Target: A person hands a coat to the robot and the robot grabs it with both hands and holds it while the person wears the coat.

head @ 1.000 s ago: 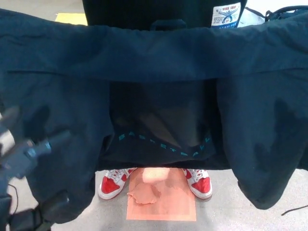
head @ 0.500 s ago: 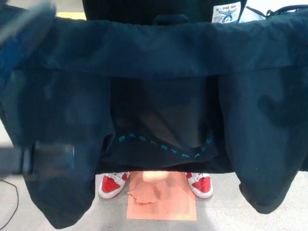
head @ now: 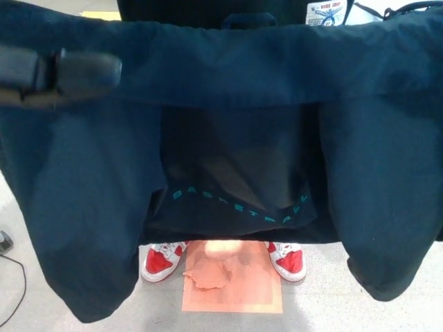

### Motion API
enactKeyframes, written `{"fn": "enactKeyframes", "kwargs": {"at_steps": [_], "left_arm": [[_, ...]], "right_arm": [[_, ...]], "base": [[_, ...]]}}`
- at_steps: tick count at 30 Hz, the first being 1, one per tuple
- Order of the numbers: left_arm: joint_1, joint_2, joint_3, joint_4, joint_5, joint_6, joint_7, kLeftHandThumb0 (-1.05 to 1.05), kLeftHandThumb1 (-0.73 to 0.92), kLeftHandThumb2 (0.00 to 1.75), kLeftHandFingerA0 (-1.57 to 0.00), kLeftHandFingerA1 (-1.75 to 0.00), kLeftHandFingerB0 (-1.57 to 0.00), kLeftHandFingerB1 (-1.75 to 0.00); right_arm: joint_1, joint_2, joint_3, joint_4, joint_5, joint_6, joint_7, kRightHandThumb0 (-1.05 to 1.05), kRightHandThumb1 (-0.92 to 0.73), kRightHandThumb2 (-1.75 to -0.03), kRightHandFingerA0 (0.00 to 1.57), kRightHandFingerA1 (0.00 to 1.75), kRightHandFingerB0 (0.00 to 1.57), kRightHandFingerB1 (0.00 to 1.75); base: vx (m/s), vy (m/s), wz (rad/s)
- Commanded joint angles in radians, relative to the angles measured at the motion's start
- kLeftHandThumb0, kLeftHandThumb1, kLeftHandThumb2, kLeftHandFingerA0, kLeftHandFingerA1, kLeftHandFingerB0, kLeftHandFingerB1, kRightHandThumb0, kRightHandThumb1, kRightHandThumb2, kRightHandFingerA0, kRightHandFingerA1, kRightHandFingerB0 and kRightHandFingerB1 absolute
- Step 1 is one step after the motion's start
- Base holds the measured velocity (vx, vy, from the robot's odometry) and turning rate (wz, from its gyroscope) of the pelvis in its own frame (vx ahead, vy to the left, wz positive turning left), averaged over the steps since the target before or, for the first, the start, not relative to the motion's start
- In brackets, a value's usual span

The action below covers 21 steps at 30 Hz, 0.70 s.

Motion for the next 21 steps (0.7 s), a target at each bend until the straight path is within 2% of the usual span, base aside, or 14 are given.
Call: {"fn": "enactKeyframes", "kwargs": {"at_steps": [1, 5, 6, 9, 10, 11, 12, 14, 15, 16, 17, 18, 19, 21], "left_arm": [[-0.461, 0.133, -0.237, 0.344, -0.114, 0.392, -0.729, -0.87, 0.58, 0.96, -0.08, -0.25, -0.09, -0.17], [-0.567, 0.139, -0.305, 0.397, -0.066, 0.438, -0.844, -0.88, 0.69, 0.62, -0.11, -0.28, -0.1, -0.24], [-0.591, 0.136, -0.319, 0.418, -0.066, 0.436, -0.878, -0.88, 0.55, 0.89, -0.08, -0.38, -0.08, -0.25], [-0.64, 0.128, -0.345, 0.448, -0.082, 0.48, -0.943, -0.89, 0.57, 0.93, -0.06, -0.39, -0.01, -0.27], [-0.656, 0.132, -0.358, 0.448, -0.076, 0.51, -0.964, -0.85, 0.63, 0.61, -0.31, -0.34, -0.13, -0.25], [-0.665, 0.135, -0.366, 0.445, -0.074, 0.531, -0.974, -0.85, 0.63, 0.61, -0.31, -0.34, -0.13, -0.25], [-0.677, 0.143, -0.38, 0.437, -0.064, 0.563, -0.991, -0.97, 0.59, 0.88, -0.45, -0.47, -0.13, -0.3], [-0.682, 0.151, -0.393, 0.431, -0.058, 0.571, -1.008, -0.86, 0.53, 0.88, -0.32, -0.46, -0.08, -0.3], [-0.695, 0.151, -0.404, 0.43, -0.059, 0.588, -1.027, -0.84, 0.63, 0.6, -0.28, -0.33, -0.14, -0.26], [-0.701, 0.154, -0.411, 0.425, -0.064, 0.602, -1.044, -0.84, 0.53, 0.88, -0.23, -0.43, -0.07, -0.31], [-0.702, 0.157, -0.414, 0.422, -0.068, 0.608, -1.051, -0.84, 0.53, 0.88, -0.23, -0.43, -0.07, -0.31], [-0.711, 0.16, -0.424, 0.417, -0.071, 0.62, -1.071, -0.38, 0.26, 0.91, -0.01, -0.47, -0.01, -0.47], [-0.723, 0.158, -0.434, 0.424, -0.072, 0.628, -1.09, -0.79, 0.52, 0.91, -0.02, -0.39, -0.07, -0.34], [-0.739, 0.159, -0.455, 0.433, -0.044, 0.601, -1.119, -0.84, 0.54, 0.9, -0.05, -0.3, -0.11, -0.28]], "right_arm": [[-0.403, -0.144, 0.31, 0.291, 0.212, 0.351, 0.655, -0.38, -0.35, -0.97, 0.02, 0.47, 0.0, 0.47], [-0.475, -0.132, 0.389, 0.342, 0.16, 0.384, 0.739, -0.39, -0.32, -0.96, 0.02, 0.47, 0.0, 0.48], [-0.499, -0.132, 0.416, 0.354, 0.135, 0.384, 0.769, -0.39, -0.33, -0.96, 0.02, 0.47, 0.0, 0.48], [-0.553, -0.119, 0.465, 0.4, 0.102, 0.386, 0.832, -0.39, -0.32, -0.96, 0.02, 0.47, 0.0, 0.47], [-0.586, -0.114, 0.492, 0.416, 0.085, 0.418, 0.865, -0.38, -0.3, -0.94, 0.01, 0.47, 0.0, 0.47], [-0.606, -0.112, 0.508, 0.424, 0.076, 0.441, 0.885, -0.38, -0.3, -0.94, 0.01, 0.47, 0.0, 0.47], [-0.644, -0.103, 0.541, 0.446, 0.051, 0.47, 0.917, -0.85, -0.55, -0.87, 0.18, 0.41, 0.08, 0.35], [-0.671, -0.095, 0.57, 0.459, 0.031, 0.483, 0.94, -0.84, -0.55, -0.87, 0.19, 0.41, 0.08, 0.35], [-0.691, -0.09, 0.592, 0.465, 0.017, 0.487, 0.962, -0.83, -0.55, -0.86, 0.2, 0.43, 0.08, 0.35], [-0.702, -0.087, 0.609, 0.468, 0.005, 0.482, 0.978, -0.84, -0.56, -0.87, 0.21, 0.43, 0.09, 0.36], [-0.705, -0.087, 0.616, 0.469, 0.0, 0.476, 0.984, -0.84, -0.56, -0.87, 0.21, 0.43, 0.09, 0.36], [-0.714, -0.085, 0.631, 0.476, -0.011, 0.464, 0.999, -0.84, -0.56, -0.89, 0.24, 0.44, 0.09, 0.36], [-0.727, -0.087, 0.651, 0.484, -0.032, 0.449, 1.02, -0.87, -0.57, -0.89, 0.27, 0.44, 0.13, 0.37], [-0.752, -0.089, 0.688, 0.501, -0.059, 0.426, 1.071, -0.86, -0.57, -0.89, 0.26, 0.44, 0.14, 0.37]], "base": [[0.0, 0.0, 0.0], [0.0, 0.0, 0.0], [0.0, 0.0, 0.0], [0.0, 0.0, 0.0], [0.0, 0.0, 0.0], [0.0, 0.0, 0.0], [0.0, 0.0, 0.0], [0.0, 0.0, 0.0], [0.0, 0.0, 0.0], [0.0, 0.0, 0.0], [0.0, 0.0, 0.0], [0.0, 0.0, 0.0], [0.0, 0.0, 0.0], [0.0, 0.0, 0.0]]}}
